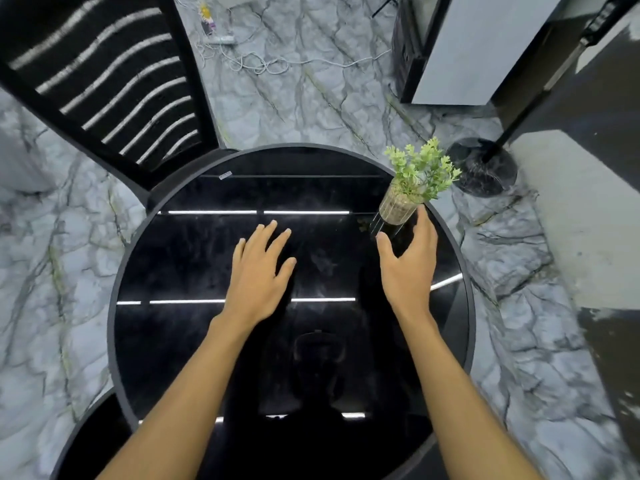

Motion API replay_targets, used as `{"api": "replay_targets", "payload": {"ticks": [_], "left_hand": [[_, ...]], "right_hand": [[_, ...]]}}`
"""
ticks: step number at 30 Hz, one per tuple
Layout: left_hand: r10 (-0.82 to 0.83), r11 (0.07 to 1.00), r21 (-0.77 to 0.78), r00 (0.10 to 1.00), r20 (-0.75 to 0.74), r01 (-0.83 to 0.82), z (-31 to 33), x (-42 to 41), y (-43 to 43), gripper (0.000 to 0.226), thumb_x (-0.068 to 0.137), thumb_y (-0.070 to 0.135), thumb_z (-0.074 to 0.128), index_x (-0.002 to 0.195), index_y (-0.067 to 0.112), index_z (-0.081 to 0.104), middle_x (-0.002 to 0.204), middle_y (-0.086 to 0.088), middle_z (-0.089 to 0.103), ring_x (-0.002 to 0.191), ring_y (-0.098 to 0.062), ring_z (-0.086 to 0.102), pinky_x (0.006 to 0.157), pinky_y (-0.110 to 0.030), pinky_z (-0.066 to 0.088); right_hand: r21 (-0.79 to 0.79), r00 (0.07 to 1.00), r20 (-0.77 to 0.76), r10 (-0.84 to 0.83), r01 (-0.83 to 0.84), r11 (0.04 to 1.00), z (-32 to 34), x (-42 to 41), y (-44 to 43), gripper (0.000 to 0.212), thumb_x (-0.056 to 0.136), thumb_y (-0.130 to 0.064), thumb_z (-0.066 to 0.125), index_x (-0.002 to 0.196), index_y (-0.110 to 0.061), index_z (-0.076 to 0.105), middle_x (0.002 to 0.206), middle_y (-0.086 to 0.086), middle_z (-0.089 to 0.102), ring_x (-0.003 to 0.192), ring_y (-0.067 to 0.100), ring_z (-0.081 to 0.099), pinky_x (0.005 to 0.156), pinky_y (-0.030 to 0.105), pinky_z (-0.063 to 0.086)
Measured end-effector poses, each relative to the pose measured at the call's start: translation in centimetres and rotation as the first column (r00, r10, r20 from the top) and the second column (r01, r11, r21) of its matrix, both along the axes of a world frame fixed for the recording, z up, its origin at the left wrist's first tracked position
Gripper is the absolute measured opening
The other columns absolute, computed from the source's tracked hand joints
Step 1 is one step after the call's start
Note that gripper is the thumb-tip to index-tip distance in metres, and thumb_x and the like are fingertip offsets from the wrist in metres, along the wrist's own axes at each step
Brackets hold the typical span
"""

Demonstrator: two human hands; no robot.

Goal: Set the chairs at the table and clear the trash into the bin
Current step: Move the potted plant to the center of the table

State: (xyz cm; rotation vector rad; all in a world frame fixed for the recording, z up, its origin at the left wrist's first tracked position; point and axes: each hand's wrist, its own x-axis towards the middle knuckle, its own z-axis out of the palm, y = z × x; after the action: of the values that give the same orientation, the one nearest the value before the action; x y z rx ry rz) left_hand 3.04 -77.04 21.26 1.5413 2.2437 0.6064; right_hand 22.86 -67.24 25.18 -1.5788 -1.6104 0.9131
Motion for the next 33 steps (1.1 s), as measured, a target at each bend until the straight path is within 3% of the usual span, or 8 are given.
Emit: {"api": "replay_targets", "payload": {"ticks": [6,15,20,33], "left_hand": [[0.027,1.0,0.007,0.99,-0.136,-0.027,-2.9,0.2,0.7,0.05,0.103,0.04,0.033,0.151,0.025,0.032,0.162,0.002,0.021,0.152,-0.015,0.006,0.123,-0.041,0.001],[0.052,0.999,0.01,0.99,-0.128,-0.052,-3.2,0.1,1.1,0.051,0.1,0.041,0.034,0.149,0.028,0.035,0.162,0.006,0.022,0.152,-0.01,0.006,0.124,-0.039,0.001],[0.059,0.998,0.009,0.99,-0.129,-0.058,-3.3,0.0,1.2,0.051,0.099,0.041,0.036,0.149,0.029,0.036,0.162,0.007,0.022,0.151,-0.01,0.007,0.123,-0.04,0.002],[0.053,0.998,0.041,0.996,-0.071,-0.05,-3.0,-0.1,0.7,0.051,0.099,0.043,0.036,0.148,0.028,0.039,0.161,0.006,0.024,0.151,-0.009,0.007,0.123,-0.037,-0.001]], "right_hand": [[0.008,0.996,-0.068,-0.06,0.061,0.998,-1.9,-0.8,2.5,0.079,0.093,-0.028,0.062,0.155,-0.021,0.014,0.16,-0.003,0.024,0.147,0.012,0.024,0.12,0.04,0.025],[0.054,0.944,-0.251,-0.215,0.235,0.97,-4.3,-2.1,6.1,0.084,0.087,-0.031,0.071,0.153,-0.023,0.018,0.159,-0.005,0.028,0.145,0.011,0.03,0.119,0.04,0.029],[0.135,0.922,-0.284,-0.263,0.311,0.941,-5.3,-2.5,8.0,0.077,0.087,-0.026,0.071,0.15,-0.02,0.027,0.154,-0.002,0.037,0.142,0.012,0.036,0.115,0.041,0.035],[0.19,0.96,-0.252,-0.121,0.172,0.967,-5.8,-1.5,5.6,0.077,0.085,-0.018,0.074,0.15,-0.02,0.033,0.151,0.0,0.044,0.14,0.013,0.041,0.112,0.042,0.039]]}}
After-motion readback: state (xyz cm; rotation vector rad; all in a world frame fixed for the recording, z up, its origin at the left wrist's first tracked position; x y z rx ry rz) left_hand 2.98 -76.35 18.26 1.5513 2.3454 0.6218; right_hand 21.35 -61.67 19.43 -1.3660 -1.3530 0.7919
